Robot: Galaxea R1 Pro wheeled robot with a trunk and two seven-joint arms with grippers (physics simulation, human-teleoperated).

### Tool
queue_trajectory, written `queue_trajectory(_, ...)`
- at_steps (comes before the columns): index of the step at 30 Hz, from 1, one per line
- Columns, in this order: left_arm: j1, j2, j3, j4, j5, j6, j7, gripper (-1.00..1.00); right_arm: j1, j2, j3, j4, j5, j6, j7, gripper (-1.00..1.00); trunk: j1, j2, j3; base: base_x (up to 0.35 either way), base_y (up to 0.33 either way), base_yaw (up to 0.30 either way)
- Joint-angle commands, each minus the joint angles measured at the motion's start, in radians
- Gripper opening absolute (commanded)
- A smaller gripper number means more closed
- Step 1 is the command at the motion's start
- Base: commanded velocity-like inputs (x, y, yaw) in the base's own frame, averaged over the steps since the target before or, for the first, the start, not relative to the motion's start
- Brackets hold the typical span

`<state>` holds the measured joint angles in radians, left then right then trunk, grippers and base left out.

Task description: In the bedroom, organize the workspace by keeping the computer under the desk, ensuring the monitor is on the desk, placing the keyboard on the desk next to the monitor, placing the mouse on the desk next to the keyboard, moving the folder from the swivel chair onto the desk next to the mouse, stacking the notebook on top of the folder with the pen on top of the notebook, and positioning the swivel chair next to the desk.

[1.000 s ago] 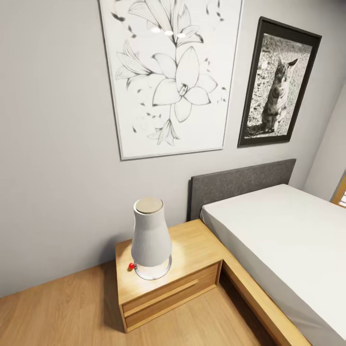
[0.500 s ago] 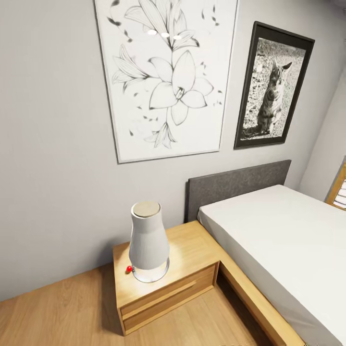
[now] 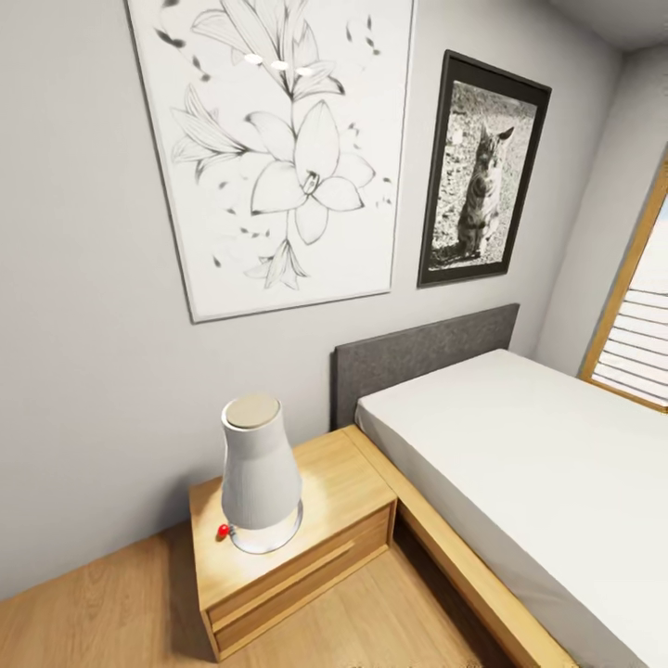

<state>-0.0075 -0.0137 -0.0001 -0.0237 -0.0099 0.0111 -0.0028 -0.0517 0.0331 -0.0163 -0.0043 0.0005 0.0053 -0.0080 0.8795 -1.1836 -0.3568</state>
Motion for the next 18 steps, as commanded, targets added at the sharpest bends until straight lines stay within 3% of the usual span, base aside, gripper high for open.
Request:
queue_trajectory(1, 0.0, 0.0, 0.0, -0.001, -0.001, 0.001, 0.0, 1.0, 0.0, 0.0, -0.001, 0.0, 0.0, 0.0, -0.001, 1.0, -0.004, 0.007, 0.001, 0.0, 0.0, -0.141)
queue_trajectory(12, 0.0, 0.001, 0.0, -0.002, 0.001, 0.001, 0.0, 1.0, 0.0, 0.001, 0.005, 0.0, 0.005, -0.001, -0.023, 1.0, -0.046, 0.084, 0.023, 0.0, 0.0, -0.074)
queue_trajectory(18, 0.0, 0.001, 0.001, -0.004, 0.001, 0.001, 0.0, 1.0, -0.001, 0.002, 0.001, -0.001, -0.001, 0.001, -0.024, 1.0, -0.069, 0.126, 0.042, 0.0, 0.0, -0.197)
